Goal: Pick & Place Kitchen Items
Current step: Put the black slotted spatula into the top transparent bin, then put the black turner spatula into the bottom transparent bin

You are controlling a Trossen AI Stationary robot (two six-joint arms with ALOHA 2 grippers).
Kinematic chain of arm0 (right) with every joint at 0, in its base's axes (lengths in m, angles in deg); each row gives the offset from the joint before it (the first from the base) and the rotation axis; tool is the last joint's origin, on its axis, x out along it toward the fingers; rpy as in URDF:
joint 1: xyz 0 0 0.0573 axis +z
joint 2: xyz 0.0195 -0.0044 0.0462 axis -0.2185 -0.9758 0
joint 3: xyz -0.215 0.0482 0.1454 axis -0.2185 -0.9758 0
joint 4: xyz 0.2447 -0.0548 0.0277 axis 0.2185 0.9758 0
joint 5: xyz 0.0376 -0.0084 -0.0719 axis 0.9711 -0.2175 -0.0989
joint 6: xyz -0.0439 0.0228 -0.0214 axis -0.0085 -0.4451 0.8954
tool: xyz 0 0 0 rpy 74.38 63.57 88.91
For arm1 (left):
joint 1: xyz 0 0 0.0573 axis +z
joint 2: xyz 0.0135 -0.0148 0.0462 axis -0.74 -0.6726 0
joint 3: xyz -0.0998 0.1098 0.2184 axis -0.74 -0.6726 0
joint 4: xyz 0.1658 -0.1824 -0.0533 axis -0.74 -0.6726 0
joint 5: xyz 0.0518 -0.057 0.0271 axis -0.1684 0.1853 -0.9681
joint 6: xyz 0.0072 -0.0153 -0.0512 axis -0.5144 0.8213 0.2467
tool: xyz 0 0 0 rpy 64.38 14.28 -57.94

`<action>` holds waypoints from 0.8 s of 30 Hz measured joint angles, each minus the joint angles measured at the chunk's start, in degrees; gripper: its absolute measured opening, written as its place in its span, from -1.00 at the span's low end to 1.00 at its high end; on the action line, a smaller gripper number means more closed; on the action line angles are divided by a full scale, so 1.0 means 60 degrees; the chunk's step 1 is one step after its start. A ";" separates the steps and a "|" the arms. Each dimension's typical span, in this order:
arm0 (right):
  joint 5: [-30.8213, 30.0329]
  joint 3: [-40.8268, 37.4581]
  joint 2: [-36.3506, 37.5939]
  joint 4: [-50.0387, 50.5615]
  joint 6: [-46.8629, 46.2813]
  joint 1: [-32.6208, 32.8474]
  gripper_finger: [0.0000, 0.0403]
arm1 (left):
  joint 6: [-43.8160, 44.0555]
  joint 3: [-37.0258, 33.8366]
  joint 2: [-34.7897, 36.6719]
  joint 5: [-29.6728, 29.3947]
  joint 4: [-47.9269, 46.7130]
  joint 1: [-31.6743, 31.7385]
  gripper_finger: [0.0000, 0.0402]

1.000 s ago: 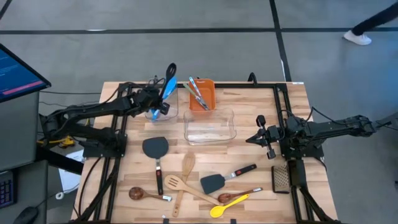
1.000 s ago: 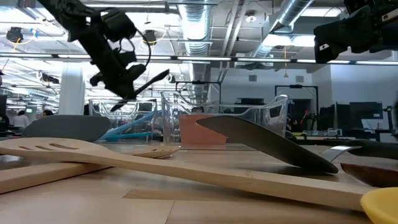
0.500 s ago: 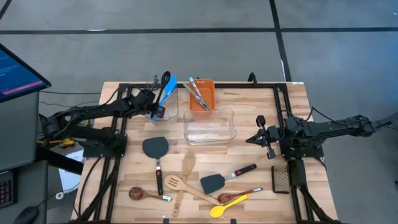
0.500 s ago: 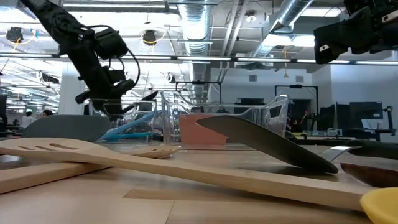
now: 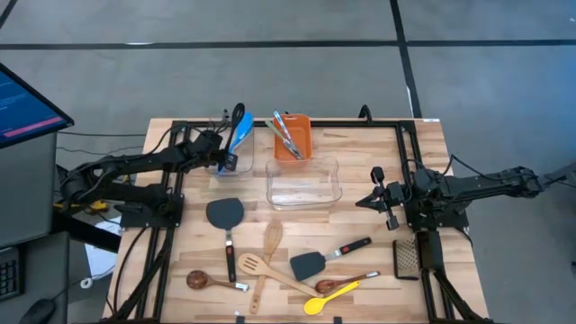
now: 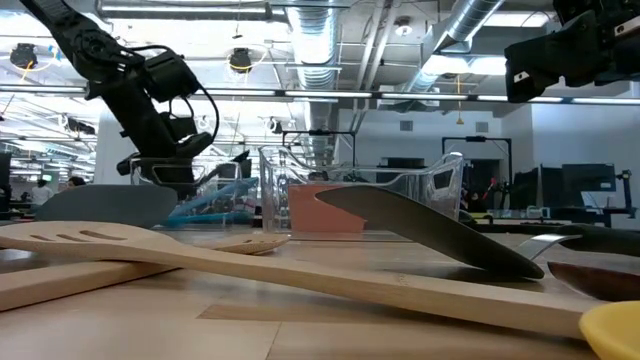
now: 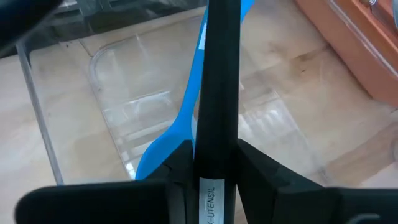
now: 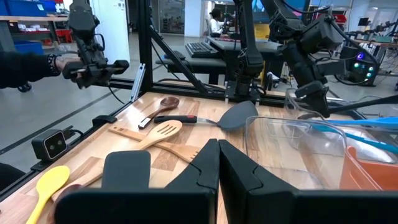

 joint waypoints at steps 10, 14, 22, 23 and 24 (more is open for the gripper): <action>-0.0003 0.0000 0.0000 0.0011 0.0004 -0.0003 -1.00 | -0.0247 -0.0006 -0.0008 0.0106 0.0061 -0.0004 -0.37; -0.0002 0.0001 0.0001 0.0015 0.0004 -0.0001 -1.00 | -0.0247 -0.0017 -0.0014 0.0109 0.0194 -0.0004 -0.35; -0.0002 0.0002 0.0002 0.0018 0.0004 -0.0002 -1.00 | -0.0218 -0.0050 0.0645 0.0232 0.0398 -0.0004 -0.41; -0.0001 0.0000 0.0004 0.0018 0.0004 0.0000 -1.00 | -0.0219 -0.0050 0.0799 0.0224 0.0387 -0.0004 -0.42; -0.0003 0.0003 0.0000 0.0018 0.0004 -0.0003 -1.00 | -0.0222 -0.0050 0.0947 0.0209 0.0395 -0.0004 -0.42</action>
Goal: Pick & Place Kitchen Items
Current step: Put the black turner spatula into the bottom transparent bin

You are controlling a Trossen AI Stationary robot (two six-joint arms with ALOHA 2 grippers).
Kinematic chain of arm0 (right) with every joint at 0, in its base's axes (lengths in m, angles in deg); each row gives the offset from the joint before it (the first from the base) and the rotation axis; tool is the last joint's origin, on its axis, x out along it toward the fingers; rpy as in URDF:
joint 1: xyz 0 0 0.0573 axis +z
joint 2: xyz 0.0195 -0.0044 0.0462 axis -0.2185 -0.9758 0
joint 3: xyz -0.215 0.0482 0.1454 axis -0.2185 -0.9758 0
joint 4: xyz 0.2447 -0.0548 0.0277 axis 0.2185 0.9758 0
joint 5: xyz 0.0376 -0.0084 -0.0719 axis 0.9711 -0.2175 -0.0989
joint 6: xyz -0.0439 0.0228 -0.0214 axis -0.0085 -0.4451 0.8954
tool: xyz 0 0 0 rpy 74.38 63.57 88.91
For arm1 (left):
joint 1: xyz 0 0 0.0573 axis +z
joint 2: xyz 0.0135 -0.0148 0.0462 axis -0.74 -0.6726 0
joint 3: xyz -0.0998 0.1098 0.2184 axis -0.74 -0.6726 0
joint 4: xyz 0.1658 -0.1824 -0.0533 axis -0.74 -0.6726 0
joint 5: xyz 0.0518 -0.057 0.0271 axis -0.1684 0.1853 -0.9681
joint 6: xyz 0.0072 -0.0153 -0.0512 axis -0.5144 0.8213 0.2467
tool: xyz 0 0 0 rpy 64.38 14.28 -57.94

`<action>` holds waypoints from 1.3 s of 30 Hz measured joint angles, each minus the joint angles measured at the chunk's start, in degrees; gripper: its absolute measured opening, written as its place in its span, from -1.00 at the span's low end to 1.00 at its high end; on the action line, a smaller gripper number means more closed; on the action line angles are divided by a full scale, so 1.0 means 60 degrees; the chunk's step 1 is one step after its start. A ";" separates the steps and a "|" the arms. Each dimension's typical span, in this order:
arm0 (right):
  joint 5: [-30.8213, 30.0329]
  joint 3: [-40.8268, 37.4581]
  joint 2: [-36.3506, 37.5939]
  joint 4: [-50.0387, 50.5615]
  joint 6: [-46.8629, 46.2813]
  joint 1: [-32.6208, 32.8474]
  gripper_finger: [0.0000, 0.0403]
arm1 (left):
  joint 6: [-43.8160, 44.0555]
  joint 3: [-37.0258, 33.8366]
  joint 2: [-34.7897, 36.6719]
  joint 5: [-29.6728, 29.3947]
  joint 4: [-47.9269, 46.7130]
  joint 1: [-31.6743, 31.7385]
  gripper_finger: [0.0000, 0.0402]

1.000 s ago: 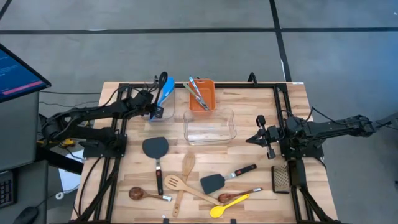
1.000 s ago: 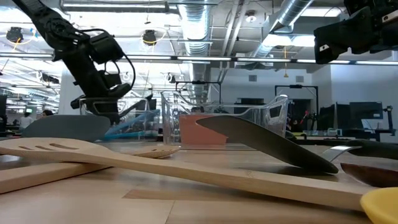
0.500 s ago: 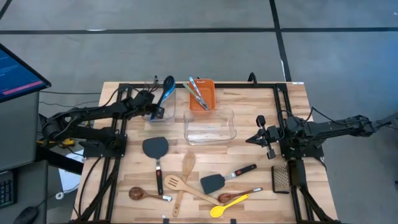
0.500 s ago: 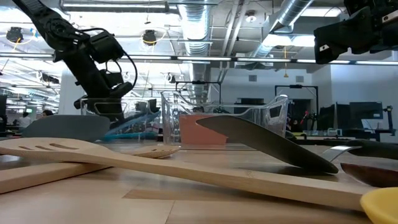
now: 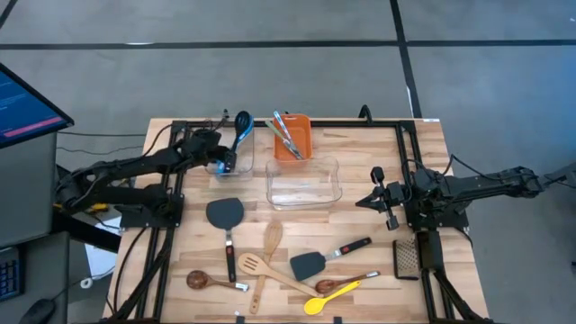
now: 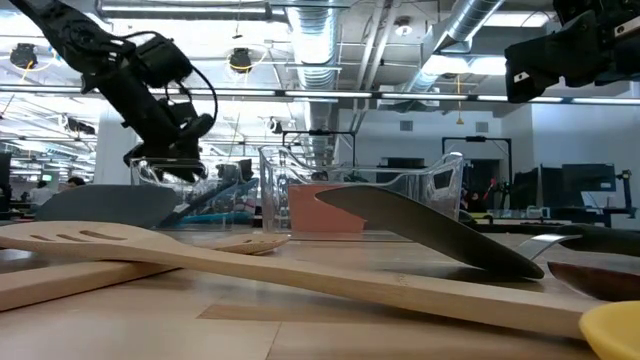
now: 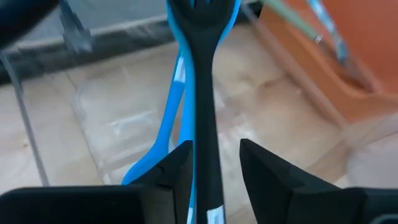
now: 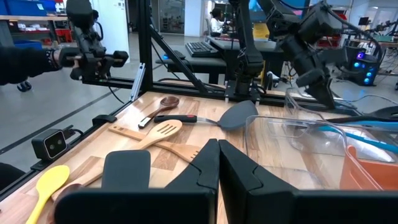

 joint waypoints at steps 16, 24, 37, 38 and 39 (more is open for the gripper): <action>0.0000 0.0000 0.0000 0.0004 0.0000 0.0004 -1.00 | -0.0022 0.0022 0.2724 0.1516 0.0177 -0.0106 -0.45; 0.0000 0.0000 0.0000 -0.0007 0.0000 0.0004 -1.00 | -0.0031 0.0024 0.2929 0.2044 0.0995 -0.1015 -0.63; 0.0000 0.0000 0.0000 -0.0011 -0.0004 0.0004 -1.00 | -0.0863 0.0036 0.2929 0.1958 0.3293 -0.3117 -0.98; 0.0000 0.0000 0.0000 -0.0011 -0.0004 0.0004 -1.00 | -0.0863 0.0036 0.2929 0.1899 0.3340 -0.3299 -0.98; 0.0000 0.0000 0.0000 -0.0011 -0.0002 0.0002 -1.00 | -0.0863 0.0036 0.2929 0.1791 0.3353 -0.3474 -0.98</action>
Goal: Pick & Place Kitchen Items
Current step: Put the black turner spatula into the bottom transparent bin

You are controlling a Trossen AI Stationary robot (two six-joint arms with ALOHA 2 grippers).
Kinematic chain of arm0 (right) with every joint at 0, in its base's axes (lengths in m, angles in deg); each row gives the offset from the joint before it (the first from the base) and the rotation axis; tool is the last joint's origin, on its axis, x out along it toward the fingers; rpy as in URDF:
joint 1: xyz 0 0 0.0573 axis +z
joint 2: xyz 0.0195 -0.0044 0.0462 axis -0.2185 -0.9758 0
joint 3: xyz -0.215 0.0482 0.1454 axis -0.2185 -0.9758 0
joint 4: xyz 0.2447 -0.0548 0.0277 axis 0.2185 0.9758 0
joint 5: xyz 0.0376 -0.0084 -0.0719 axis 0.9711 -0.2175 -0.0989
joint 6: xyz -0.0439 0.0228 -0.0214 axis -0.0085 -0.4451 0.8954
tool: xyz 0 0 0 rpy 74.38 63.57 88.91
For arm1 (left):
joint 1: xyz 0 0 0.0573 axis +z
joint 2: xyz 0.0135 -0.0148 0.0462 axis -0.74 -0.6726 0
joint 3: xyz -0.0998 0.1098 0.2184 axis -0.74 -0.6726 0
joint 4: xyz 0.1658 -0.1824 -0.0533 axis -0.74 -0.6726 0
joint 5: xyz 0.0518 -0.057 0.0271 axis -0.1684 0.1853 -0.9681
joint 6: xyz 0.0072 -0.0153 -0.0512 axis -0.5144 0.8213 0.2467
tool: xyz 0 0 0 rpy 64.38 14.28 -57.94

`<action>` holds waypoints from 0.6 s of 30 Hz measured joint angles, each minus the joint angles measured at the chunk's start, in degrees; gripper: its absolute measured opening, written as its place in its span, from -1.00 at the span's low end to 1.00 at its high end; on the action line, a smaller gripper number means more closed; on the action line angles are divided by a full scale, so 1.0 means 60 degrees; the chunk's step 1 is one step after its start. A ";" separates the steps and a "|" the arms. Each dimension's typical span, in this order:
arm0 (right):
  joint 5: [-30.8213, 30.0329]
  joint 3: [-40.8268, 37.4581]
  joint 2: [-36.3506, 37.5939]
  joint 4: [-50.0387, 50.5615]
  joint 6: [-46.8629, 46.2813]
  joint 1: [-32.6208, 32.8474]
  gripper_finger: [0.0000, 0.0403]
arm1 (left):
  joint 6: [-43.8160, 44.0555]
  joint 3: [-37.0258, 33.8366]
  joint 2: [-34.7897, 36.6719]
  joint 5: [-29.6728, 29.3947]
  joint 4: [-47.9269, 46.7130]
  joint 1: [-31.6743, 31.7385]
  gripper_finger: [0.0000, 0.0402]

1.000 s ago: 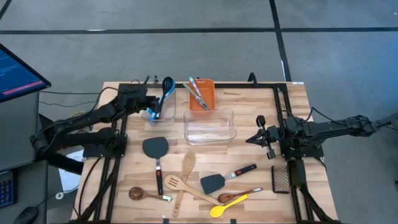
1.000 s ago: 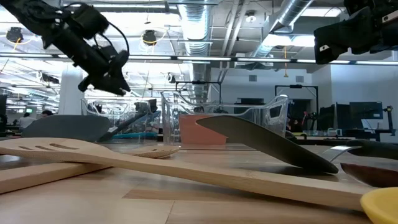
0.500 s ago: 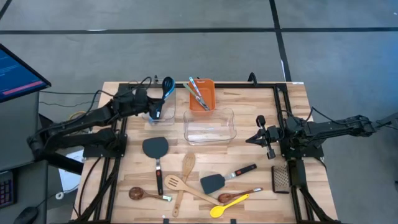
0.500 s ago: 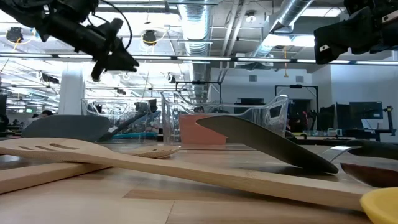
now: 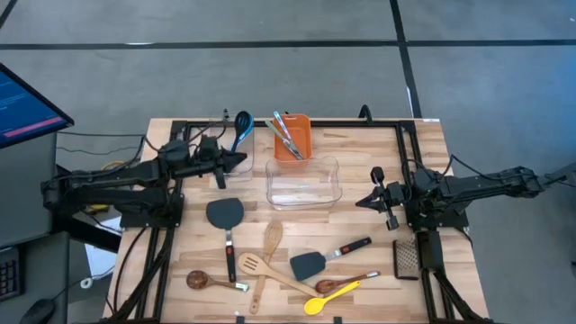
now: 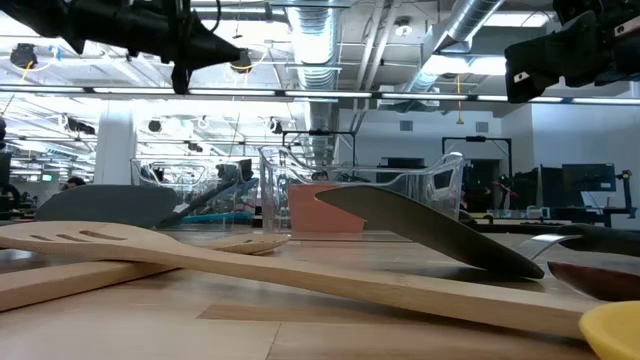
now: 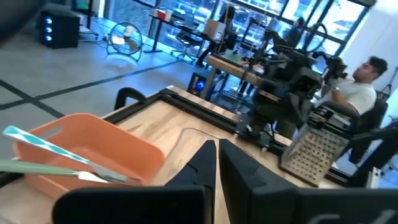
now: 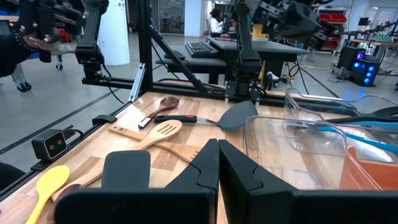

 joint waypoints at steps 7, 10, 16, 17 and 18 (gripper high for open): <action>0.0000 0.0000 0.0000 -0.0004 -0.0002 0.0002 -1.00 | -0.0004 0.0000 0.0000 -0.0854 0.0000 -0.1272 -0.99; 0.0000 -0.0002 0.0002 -0.0004 0.0002 -0.0001 -1.00 | -0.0004 0.0000 0.0000 -0.1151 0.0000 -0.1767 -0.99; 0.0000 0.0000 0.0000 -0.0004 0.0000 0.0002 -1.00 | -0.0004 0.0000 0.0000 -0.1812 0.0049 -0.2752 -0.99; -0.0001 -0.0002 0.0002 -0.0004 0.0002 0.0001 -1.00 | -0.0005 0.0000 0.0000 -0.1882 0.0075 -0.2915 -0.99; -0.0002 -0.0002 0.0002 -0.0004 -0.0001 -0.0001 -1.00 | -0.0005 0.0000 0.0000 -0.1949 0.0117 -0.3074 -0.99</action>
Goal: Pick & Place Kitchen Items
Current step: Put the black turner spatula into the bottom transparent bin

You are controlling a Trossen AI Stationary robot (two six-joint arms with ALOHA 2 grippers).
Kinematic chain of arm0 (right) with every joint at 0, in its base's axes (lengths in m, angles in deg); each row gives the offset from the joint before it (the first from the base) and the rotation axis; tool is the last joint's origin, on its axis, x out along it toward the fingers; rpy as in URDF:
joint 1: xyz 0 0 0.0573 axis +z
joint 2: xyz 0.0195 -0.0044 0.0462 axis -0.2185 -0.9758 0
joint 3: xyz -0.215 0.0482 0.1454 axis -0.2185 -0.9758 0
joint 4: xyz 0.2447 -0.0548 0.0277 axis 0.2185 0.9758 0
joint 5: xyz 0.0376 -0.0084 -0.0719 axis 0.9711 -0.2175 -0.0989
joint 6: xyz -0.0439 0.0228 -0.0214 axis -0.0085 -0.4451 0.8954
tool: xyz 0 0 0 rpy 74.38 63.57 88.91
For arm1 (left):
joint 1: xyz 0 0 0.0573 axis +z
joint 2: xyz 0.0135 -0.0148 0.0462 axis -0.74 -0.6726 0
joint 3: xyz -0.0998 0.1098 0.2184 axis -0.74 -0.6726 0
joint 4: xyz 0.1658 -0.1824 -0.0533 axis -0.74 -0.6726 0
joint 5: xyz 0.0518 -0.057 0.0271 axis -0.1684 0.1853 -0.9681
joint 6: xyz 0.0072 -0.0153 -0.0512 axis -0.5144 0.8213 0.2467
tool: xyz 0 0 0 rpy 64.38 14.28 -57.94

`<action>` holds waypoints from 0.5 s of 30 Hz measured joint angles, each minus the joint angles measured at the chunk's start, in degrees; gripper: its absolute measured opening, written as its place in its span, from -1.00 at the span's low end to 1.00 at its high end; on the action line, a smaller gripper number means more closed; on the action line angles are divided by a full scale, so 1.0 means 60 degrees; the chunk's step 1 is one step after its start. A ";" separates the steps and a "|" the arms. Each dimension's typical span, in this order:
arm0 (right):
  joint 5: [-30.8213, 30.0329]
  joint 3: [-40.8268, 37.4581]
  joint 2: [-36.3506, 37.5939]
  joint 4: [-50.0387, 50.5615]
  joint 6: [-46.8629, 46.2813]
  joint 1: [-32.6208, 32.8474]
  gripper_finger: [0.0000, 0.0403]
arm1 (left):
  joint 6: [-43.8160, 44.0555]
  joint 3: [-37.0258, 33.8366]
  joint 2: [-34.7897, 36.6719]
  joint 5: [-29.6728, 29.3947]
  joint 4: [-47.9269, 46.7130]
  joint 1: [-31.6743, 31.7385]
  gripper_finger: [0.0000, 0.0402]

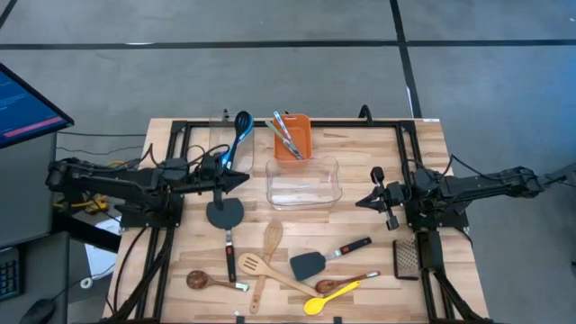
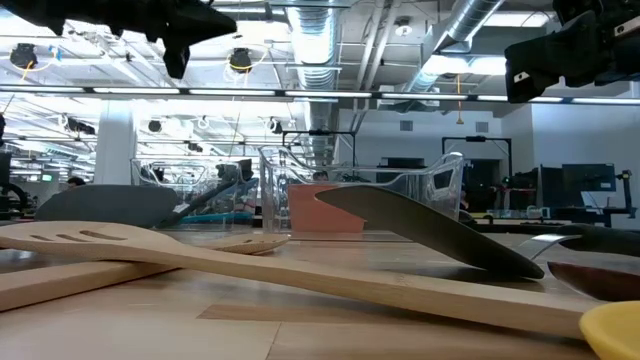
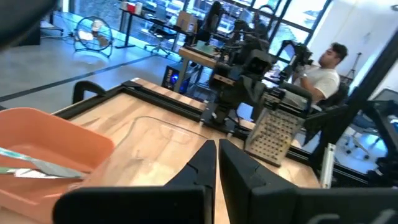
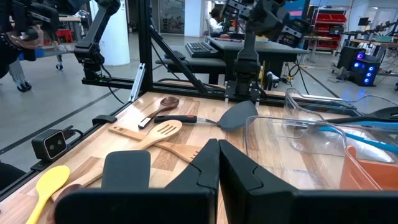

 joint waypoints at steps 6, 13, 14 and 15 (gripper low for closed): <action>0.0001 0.0001 -0.0002 0.0000 0.0001 0.0002 -1.00 | -0.0001 0.0004 -0.0055 -0.0345 0.0278 -0.0831 -0.99; 0.0002 0.0002 -0.0002 -0.0004 0.0002 -0.0001 -1.00 | -0.0284 0.0132 -0.0623 -0.0389 0.1007 -0.1534 -0.99; 0.0002 0.0002 -0.0002 -0.0013 0.0002 0.0002 -1.00 | -0.0427 0.0251 -0.0774 -0.0387 0.1075 -0.1633 -0.99; 0.0002 0.0002 -0.0002 -0.0034 0.0001 0.0002 -1.00 | -0.0515 0.0380 -0.0927 -0.0387 0.1060 -0.1730 -0.99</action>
